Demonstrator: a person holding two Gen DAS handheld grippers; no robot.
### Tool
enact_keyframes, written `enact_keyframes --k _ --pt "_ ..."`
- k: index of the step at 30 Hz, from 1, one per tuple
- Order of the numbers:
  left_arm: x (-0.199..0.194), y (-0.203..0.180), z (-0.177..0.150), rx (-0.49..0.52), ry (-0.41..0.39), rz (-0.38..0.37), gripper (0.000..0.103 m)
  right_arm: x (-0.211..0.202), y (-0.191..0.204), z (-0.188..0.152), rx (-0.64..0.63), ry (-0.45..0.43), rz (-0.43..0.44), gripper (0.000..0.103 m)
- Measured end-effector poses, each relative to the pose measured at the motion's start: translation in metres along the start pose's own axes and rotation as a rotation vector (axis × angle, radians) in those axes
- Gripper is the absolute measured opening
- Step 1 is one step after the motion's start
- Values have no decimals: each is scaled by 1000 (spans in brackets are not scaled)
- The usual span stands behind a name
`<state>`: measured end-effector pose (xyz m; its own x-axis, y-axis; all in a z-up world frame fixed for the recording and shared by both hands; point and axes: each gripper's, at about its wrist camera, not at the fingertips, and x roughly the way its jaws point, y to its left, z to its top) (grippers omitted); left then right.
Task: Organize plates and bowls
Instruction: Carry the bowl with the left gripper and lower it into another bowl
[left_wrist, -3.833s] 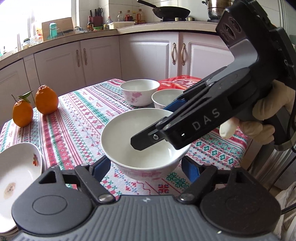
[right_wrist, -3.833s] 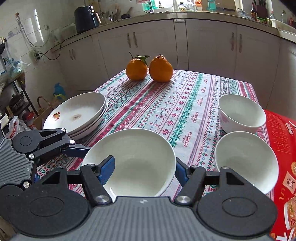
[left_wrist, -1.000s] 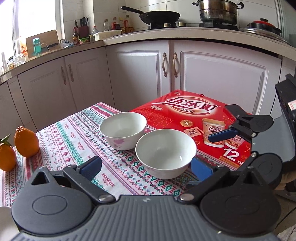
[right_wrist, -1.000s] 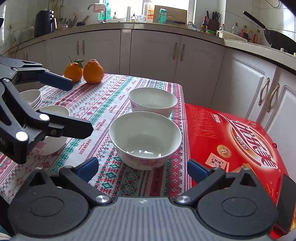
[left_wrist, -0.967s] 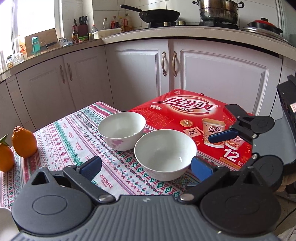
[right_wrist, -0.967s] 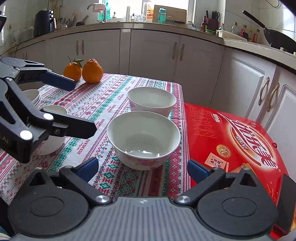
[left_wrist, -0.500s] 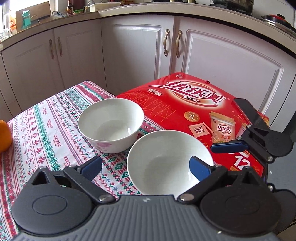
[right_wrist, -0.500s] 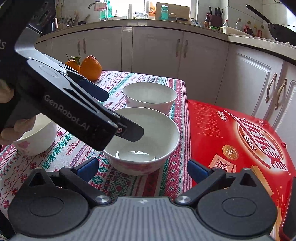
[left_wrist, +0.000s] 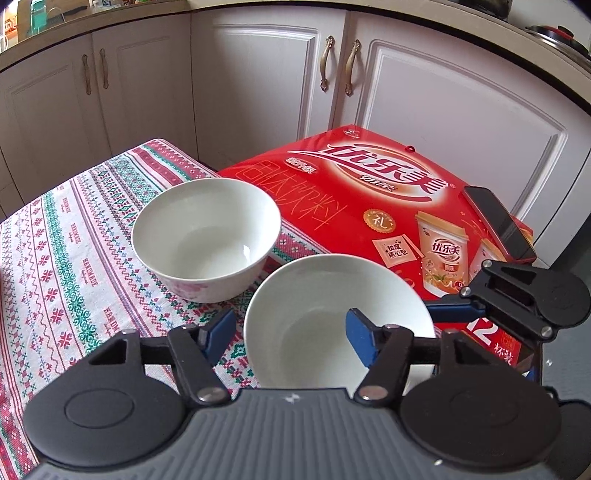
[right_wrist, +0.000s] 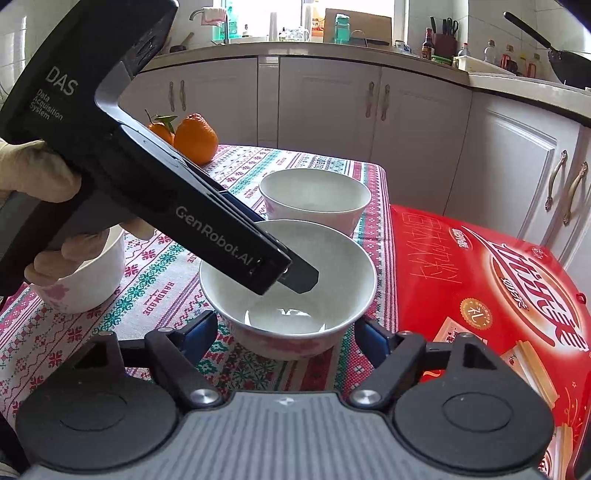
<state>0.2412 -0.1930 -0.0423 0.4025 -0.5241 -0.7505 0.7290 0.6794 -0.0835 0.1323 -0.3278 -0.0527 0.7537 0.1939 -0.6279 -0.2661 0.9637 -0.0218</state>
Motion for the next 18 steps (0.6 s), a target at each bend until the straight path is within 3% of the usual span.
enact_keyframes --k 18 --pt "0 0 1 10 20 -41 60 -5 3 3 -3 9 -11 83"
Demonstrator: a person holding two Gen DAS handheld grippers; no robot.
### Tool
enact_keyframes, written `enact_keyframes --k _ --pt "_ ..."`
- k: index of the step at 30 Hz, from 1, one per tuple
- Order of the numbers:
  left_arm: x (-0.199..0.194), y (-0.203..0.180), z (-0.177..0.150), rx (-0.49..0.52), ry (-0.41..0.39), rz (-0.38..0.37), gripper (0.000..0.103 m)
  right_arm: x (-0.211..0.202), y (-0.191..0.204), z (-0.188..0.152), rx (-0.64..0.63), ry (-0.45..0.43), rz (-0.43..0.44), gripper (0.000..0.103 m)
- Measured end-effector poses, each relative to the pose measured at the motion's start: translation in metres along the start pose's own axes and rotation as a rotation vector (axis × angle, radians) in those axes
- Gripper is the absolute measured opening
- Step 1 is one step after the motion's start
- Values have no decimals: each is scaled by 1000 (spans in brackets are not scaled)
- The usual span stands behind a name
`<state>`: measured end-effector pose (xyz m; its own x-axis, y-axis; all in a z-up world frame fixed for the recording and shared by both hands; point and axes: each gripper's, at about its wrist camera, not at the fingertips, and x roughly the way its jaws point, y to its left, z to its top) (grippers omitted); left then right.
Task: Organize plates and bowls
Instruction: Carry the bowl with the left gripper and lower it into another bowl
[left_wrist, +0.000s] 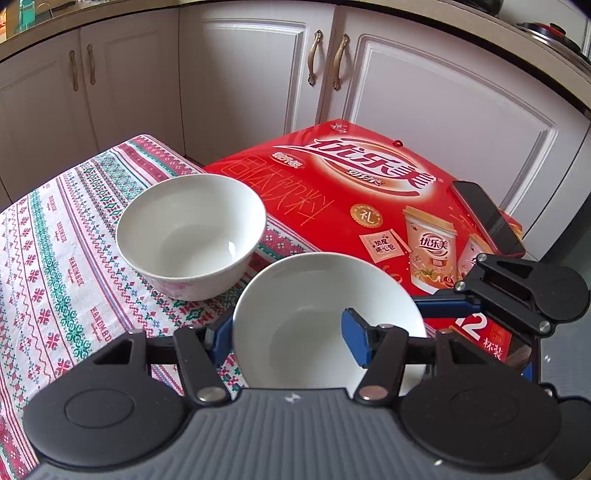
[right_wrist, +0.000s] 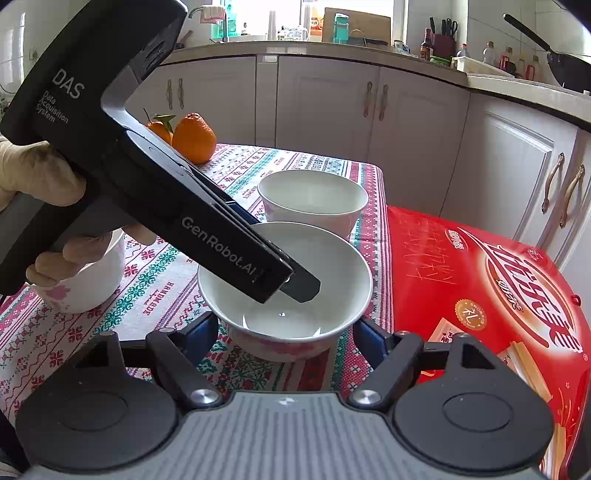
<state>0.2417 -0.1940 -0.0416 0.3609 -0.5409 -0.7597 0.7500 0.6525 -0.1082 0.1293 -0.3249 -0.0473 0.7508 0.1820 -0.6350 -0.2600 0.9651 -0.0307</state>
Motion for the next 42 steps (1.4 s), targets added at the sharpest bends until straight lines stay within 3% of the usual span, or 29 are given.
enact_keyframes --k 24,42 --pt "-72 -20 -25 10 -69 38 59 -51 36 8 -50 -22 39 83" --pt "-132 -1 -57 -52 -142 121 59 -66 83 25 -133 -54 124 84"
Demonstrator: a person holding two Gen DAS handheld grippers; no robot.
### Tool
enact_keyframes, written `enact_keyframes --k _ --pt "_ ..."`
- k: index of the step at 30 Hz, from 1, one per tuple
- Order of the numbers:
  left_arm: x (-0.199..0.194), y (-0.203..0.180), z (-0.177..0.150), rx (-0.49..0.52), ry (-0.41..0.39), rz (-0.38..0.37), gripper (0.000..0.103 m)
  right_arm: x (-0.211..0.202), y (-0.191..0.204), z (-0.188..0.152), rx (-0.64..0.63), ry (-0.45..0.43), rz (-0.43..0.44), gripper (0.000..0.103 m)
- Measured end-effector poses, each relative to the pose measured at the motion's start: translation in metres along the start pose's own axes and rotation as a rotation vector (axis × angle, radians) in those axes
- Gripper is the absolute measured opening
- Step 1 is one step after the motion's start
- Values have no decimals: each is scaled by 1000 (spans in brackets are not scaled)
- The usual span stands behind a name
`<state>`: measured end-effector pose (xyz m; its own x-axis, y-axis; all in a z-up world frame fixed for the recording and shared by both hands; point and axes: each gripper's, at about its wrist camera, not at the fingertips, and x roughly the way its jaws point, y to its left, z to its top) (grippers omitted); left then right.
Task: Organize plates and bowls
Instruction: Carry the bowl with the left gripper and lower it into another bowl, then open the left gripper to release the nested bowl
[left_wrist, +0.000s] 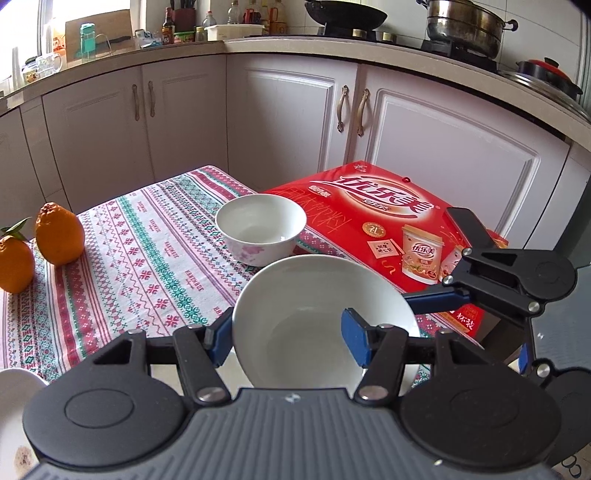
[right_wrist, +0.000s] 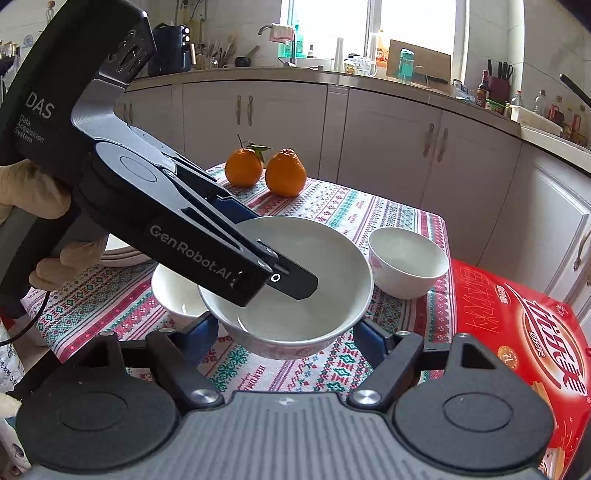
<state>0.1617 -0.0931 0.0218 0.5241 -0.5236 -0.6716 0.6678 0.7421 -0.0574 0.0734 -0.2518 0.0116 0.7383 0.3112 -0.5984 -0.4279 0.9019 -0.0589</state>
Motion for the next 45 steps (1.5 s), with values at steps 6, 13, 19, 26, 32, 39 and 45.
enact_keyframes --k 6,13,19,26,32,39,45 --pt "-13 18 -7 -32 -15 40 59 9 16 11 -36 -3 38 84" --pt "-19 41 -15 -79 -16 82 59 27 28 24 -58 2 85 84" --pt "-17 55 -25 -112 -3 95 59 43 34 29 -64 24 114 84" --pt "-11 63 -32 -136 14 97 59 57 39 28 -59 48 133 84" --pt "-6 68 -37 -146 27 91 60 65 41 27 -55 64 140 84" --pt "-4 70 -39 -155 33 83 60 71 41 25 -53 78 143 84" --pt "-1 72 -41 -159 38 79 60 72 39 24 -45 84 151 84"
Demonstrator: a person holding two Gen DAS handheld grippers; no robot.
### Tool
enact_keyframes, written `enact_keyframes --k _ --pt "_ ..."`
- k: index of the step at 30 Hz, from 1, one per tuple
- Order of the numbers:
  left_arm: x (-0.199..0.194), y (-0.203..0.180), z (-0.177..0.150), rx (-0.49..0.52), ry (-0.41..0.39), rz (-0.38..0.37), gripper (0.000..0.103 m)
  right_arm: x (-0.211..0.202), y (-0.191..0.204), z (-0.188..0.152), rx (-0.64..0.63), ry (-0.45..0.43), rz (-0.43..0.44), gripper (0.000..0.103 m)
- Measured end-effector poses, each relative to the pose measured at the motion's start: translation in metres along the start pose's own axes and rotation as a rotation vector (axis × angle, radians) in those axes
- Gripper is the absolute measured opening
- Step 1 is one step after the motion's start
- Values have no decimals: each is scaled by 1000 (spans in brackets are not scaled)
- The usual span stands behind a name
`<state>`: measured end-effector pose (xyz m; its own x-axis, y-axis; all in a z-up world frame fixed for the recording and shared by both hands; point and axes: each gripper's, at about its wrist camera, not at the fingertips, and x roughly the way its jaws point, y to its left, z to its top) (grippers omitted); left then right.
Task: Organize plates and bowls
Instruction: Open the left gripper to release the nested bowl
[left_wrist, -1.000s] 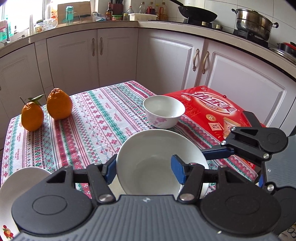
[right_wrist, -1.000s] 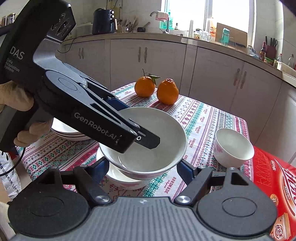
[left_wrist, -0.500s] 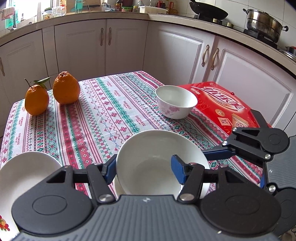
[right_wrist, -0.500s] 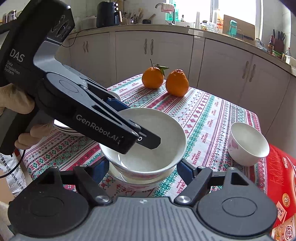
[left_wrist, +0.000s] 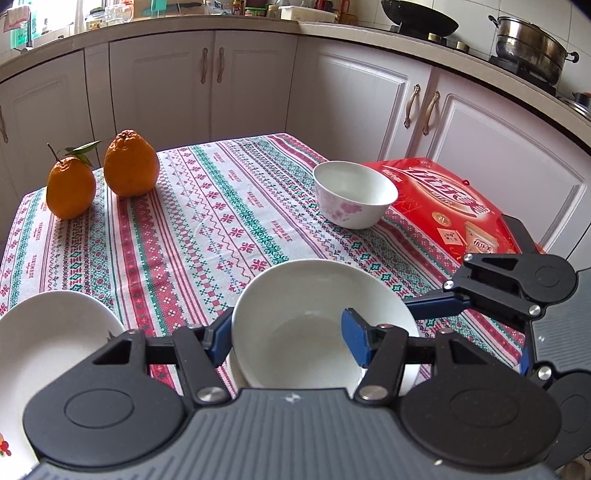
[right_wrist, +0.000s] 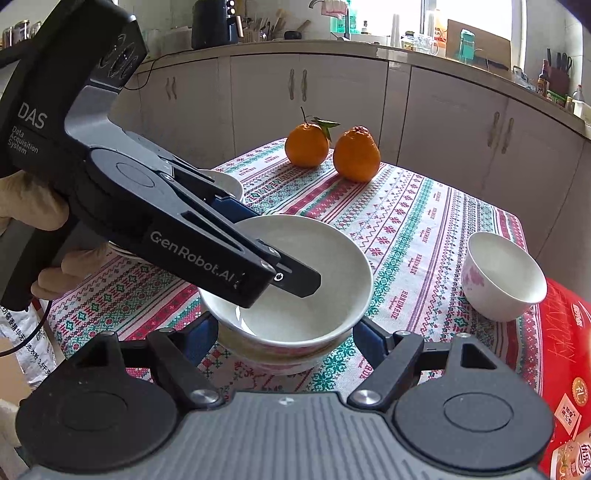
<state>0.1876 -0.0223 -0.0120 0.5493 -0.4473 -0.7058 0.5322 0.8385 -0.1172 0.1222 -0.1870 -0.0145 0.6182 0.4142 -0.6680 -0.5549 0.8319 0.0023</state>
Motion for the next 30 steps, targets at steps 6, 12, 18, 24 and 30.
enact_keyframes --k 6,12,18,24,30 --pt "0 1 -1 0 -4 0 60 1 0 0 7 2 7 84" --pt "0 1 -1 2 -5 3 63 1 -1 0 17 1 10 84" --pt "0 2 -2 -2 -11 3 70 -1 1 -1 13 -11 6 90" --pt "-10 1 2 9 -49 12 85 -13 1 -1 14 -47 -1 103" --pt "-23 -1 11 26 -83 44 89 -25 -3 4 33 -99 -36 103"
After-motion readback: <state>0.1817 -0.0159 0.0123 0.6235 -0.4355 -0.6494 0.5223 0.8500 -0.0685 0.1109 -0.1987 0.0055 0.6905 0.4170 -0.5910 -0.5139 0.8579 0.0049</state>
